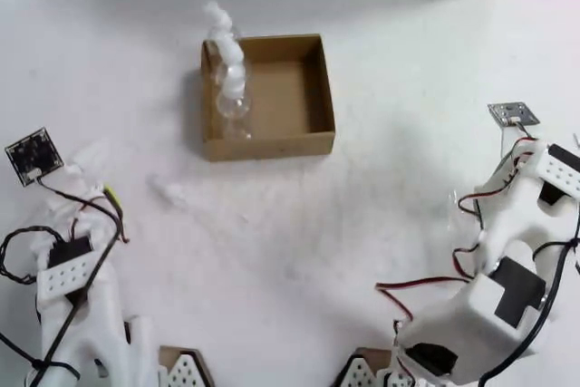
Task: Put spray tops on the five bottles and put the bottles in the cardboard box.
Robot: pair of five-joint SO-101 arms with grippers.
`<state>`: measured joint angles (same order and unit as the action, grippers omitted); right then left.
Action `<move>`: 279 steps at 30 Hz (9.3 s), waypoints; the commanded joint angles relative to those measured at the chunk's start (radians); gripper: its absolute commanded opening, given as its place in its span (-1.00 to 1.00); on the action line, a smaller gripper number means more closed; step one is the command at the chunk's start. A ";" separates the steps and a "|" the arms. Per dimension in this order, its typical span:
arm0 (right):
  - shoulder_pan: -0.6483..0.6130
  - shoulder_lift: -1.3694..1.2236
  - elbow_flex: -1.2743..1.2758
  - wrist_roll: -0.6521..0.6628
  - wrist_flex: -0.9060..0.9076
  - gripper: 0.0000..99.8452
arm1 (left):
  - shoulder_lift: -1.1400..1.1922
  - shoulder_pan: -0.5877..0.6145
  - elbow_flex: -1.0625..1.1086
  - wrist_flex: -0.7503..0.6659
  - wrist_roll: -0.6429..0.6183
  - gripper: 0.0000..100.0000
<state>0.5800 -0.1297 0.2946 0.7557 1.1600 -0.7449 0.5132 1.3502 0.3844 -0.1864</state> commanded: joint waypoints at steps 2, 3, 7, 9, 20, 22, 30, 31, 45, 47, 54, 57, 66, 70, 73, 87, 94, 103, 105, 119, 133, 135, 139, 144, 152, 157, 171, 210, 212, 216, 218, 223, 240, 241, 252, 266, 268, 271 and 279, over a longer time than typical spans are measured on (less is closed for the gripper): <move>-0.005 -0.010 -0.046 -0.008 -0.005 -0.54 | 0.004 0.004 -0.006 -0.023 -0.005 -0.86; -0.005 -0.010 -0.044 -0.008 -0.005 -0.54 | 0.004 0.004 -0.006 -0.023 -0.005 -0.86; -0.001 -0.012 -0.043 -0.032 -0.005 -0.54 | 0.004 0.004 -0.006 -0.023 -0.005 -0.86; 0.002 -0.012 -0.043 -0.094 -0.005 -0.54 | 0.004 0.004 -0.006 -0.023 -0.005 -0.86; 0.012 -0.010 -0.043 -0.292 -0.010 -0.54 | 0.004 0.004 -0.006 -0.023 -0.005 -0.86; 0.012 -0.010 -0.043 -0.250 -0.012 -0.54 | 0.004 0.004 -0.006 -0.023 -0.005 -0.86; 0.010 -0.012 -0.044 -0.210 -0.015 -0.71 | 0.004 0.004 -0.006 -0.023 -0.005 -0.86; 0.001 -0.012 -0.043 -0.210 -0.024 -0.77 | 0.004 0.004 -0.006 -0.023 -0.005 -0.86; -0.005 -0.024 -0.253 -0.210 0.145 -0.97 | 0.004 0.004 -0.005 -0.023 -0.003 -0.86; -0.010 0.005 -0.279 -0.210 0.200 -0.97 | 0.004 0.004 -0.005 -0.023 -0.003 -0.86; -0.061 0.193 -0.258 -0.212 0.338 -0.97 | 0.004 0.004 -0.005 -0.023 -0.003 -0.86; -0.124 0.306 -0.193 -0.218 0.374 -0.97 | 0.004 0.004 -0.005 -0.023 -0.003 -0.86; -0.377 0.624 0.075 -0.296 0.369 -0.97 | 0.004 0.004 -0.003 -0.023 -0.003 -0.86; -0.437 0.696 0.130 -0.318 0.367 -0.97 | 0.004 0.004 -0.003 -0.023 -0.003 -0.86; -0.395 0.705 0.143 -0.316 0.341 -0.97 | 0.004 0.004 -0.003 -0.023 -0.003 -0.86; -0.016 0.705 0.239 -0.094 0.111 -0.97 | 0.004 0.004 -0.003 -0.023 -0.003 -0.86; -0.179 0.716 0.250 -0.330 0.110 -0.97 | 0.004 -0.013 -0.002 -0.023 -0.003 -0.86; -0.542 0.716 0.256 -0.700 -0.107 -0.97 | 0.004 -0.013 0.000 -0.023 -0.003 -0.86; -0.581 0.716 0.256 -0.729 -0.139 -0.97 | 0.004 -0.015 0.000 -0.023 -0.003 -0.86; -0.805 0.742 0.292 -0.841 -0.159 -0.97 | 0.004 -0.018 0.000 -0.023 -0.003 -0.86; -0.863 1.109 0.686 -0.703 -0.348 -0.97 | -0.005 -0.085 -0.003 -0.018 -0.138 -0.86; -0.863 1.110 0.701 -0.686 -0.351 -0.97 | -0.005 -0.108 -0.014 0.028 -0.161 -0.86; -0.863 1.067 0.706 -0.680 -0.355 -0.97 | -0.002 -0.154 -0.107 0.241 -0.117 -0.86; -0.822 0.983 0.707 -0.678 -0.415 -0.97 | 0.002 -0.208 -0.227 0.439 -0.117 -0.86; -0.803 0.878 0.704 -0.677 -0.487 -0.97 | 0.004 -0.340 -0.261 0.502 -0.242 -0.57; -0.805 0.874 0.704 -0.677 -0.486 -0.97 | 0.005 -0.361 -0.262 0.494 -0.305 -0.63; -0.805 0.872 0.707 -0.677 -0.486 -0.97 | 0.549 -0.357 -0.611 0.502 -0.384 -0.64; -0.842 0.920 0.710 -0.687 -0.478 -0.97 | 0.487 -0.314 -0.623 0.506 -0.379 -0.96; -0.874 0.975 0.744 -0.687 -0.484 -0.97 | 0.433 -0.308 -0.618 0.506 -0.379 -0.96; -0.958 1.159 0.858 -0.687 -0.510 -0.97 | 0.346 -0.308 -0.620 0.506 -0.381 -0.96; -0.989 1.270 0.930 -0.687 -0.545 -0.97 | 0.303 -0.308 -0.626 0.506 -0.381 -0.96; -1.003 1.538 1.080 -0.687 -0.619 -0.97 | 0.156 -0.329 -0.647 0.477 -0.390 -0.96; -1.188 1.926 1.336 -0.687 -0.737 -0.97 | -0.325 -0.661 -0.647 -0.041 -0.381 -0.95; -1.191 1.928 1.361 -0.687 -0.783 -0.97 | -0.335 -0.664 -0.646 -0.077 -0.381 -0.95; -1.234 1.928 1.396 -0.761 -0.871 -0.97 | -0.381 -0.694 -0.647 -0.199 -0.203 -0.96; -1.236 1.928 1.396 -0.772 -0.869 -0.97 | -0.378 -0.866 -0.651 -0.229 -0.150 -0.96; -1.236 1.928 1.396 -0.772 -0.869 -0.97 | -0.378 -0.865 -0.646 -0.224 -0.213 -0.96; -1.236 1.928 1.396 -0.772 -0.869 -0.97 | -0.378 -0.865 -0.641 -0.204 -0.238 -0.96; -1.236 1.928 1.396 -0.772 -0.869 -0.97 | -0.380 -0.865 -0.574 -0.203 -0.239 -0.96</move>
<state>-0.6475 1.7868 1.6817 -0.0054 0.3161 -1.1055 -0.3399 0.7457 0.1895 -0.4135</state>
